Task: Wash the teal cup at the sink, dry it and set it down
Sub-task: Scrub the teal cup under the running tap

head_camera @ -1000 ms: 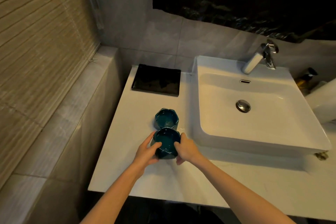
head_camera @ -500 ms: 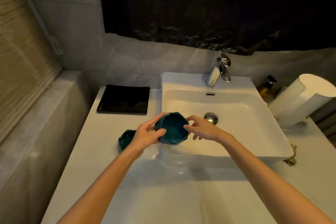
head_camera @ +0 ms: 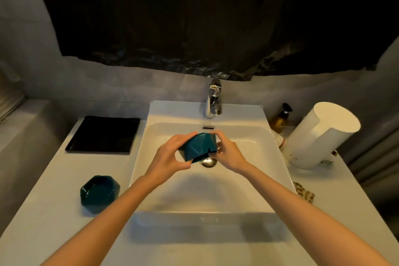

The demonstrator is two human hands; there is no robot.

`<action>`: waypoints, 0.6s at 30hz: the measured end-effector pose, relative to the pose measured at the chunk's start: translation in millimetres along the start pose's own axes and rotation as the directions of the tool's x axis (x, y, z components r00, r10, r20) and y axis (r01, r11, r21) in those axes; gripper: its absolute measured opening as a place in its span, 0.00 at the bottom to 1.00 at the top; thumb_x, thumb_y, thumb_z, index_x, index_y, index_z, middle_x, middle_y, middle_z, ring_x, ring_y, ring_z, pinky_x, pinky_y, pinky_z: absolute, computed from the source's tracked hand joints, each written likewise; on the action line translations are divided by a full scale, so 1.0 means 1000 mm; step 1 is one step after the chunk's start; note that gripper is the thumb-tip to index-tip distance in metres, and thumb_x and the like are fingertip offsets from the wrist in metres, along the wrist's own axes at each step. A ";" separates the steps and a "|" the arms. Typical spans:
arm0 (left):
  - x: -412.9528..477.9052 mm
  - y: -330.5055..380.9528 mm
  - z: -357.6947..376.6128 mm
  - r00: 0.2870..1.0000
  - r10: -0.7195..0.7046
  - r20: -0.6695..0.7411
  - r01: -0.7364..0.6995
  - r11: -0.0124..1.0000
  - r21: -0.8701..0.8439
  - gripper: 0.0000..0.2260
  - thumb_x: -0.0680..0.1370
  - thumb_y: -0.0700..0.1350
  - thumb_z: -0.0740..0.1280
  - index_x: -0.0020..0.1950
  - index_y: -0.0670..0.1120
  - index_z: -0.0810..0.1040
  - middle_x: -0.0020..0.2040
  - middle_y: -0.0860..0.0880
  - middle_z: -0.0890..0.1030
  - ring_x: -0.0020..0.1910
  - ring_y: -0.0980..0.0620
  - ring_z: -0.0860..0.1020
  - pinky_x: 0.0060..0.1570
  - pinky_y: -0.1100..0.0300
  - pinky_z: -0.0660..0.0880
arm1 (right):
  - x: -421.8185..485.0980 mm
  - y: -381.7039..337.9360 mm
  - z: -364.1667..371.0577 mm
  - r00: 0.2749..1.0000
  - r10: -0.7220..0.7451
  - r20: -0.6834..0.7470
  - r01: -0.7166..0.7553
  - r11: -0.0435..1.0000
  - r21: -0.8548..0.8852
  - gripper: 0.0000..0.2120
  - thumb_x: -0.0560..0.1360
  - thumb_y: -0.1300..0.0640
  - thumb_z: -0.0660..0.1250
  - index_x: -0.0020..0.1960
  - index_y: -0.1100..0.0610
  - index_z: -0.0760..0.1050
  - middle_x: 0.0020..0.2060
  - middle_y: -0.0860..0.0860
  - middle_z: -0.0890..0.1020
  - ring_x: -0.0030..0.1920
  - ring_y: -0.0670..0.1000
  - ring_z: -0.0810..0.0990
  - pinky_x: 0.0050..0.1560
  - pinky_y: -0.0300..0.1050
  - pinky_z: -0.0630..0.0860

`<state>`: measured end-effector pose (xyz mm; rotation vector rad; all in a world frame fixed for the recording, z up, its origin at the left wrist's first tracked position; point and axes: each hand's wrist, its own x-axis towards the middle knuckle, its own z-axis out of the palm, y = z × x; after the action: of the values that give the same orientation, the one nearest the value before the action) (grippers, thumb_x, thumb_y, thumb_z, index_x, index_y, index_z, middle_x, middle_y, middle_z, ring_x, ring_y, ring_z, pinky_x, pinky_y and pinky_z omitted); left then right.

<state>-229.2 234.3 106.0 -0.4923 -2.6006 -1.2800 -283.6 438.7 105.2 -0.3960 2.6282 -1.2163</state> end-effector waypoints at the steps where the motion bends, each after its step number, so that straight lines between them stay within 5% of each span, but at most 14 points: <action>1: 0.002 0.001 0.005 1.000 0.027 -0.012 -0.026 0.997 0.072 0.35 0.68 0.41 0.75 0.71 0.56 0.65 0.61 0.55 0.75 0.59 0.62 0.71 0.58 0.74 0.69 | 0.000 0.005 0.000 0.999 -0.020 -0.033 0.020 1.000 0.017 0.24 0.74 0.60 0.70 0.63 0.42 0.65 0.55 0.50 0.81 0.52 0.50 0.80 0.51 0.54 0.80; 4: 0.003 0.002 0.016 0.993 0.114 -0.022 -0.107 0.970 0.219 0.37 0.67 0.39 0.76 0.71 0.53 0.66 0.61 0.51 0.75 0.59 0.60 0.71 0.58 0.77 0.66 | 0.001 0.013 0.000 0.994 -0.046 -0.094 0.051 0.997 0.053 0.25 0.76 0.59 0.69 0.66 0.42 0.63 0.56 0.50 0.80 0.53 0.50 0.79 0.51 0.50 0.81; 10: 0.008 -0.001 0.019 0.979 0.194 -0.056 -0.163 0.926 0.341 0.37 0.65 0.38 0.77 0.71 0.51 0.66 0.60 0.49 0.76 0.57 0.54 0.74 0.56 0.66 0.73 | 0.008 0.020 0.001 0.982 -0.114 -0.153 0.127 0.989 0.075 0.24 0.76 0.59 0.68 0.67 0.43 0.64 0.58 0.48 0.79 0.55 0.48 0.77 0.52 0.43 0.79; 15: 0.007 0.001 0.025 0.982 -0.144 -0.122 0.141 0.989 -0.037 0.34 0.68 0.41 0.76 0.71 0.53 0.67 0.58 0.53 0.76 0.57 0.57 0.74 0.55 0.68 0.75 | 0.016 0.025 -0.007 0.998 -0.059 -0.027 0.061 0.996 0.069 0.21 0.77 0.57 0.66 0.67 0.44 0.67 0.48 0.51 0.83 0.47 0.48 0.81 0.49 0.50 0.80; 18: 0.008 0.002 0.029 0.904 -0.409 -0.120 0.360 0.883 -0.302 0.32 0.68 0.39 0.75 0.70 0.51 0.69 0.61 0.52 0.76 0.59 0.54 0.74 0.55 0.64 0.76 | 0.019 0.023 -0.011 0.997 0.013 0.081 -0.014 1.000 0.014 0.16 0.79 0.54 0.63 0.66 0.50 0.70 0.47 0.53 0.84 0.47 0.50 0.82 0.52 0.54 0.80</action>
<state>-236.8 260.0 93.0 0.1189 -2.4548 -1.7318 -308.1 454.5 92.5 -0.4154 2.5484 -1.1885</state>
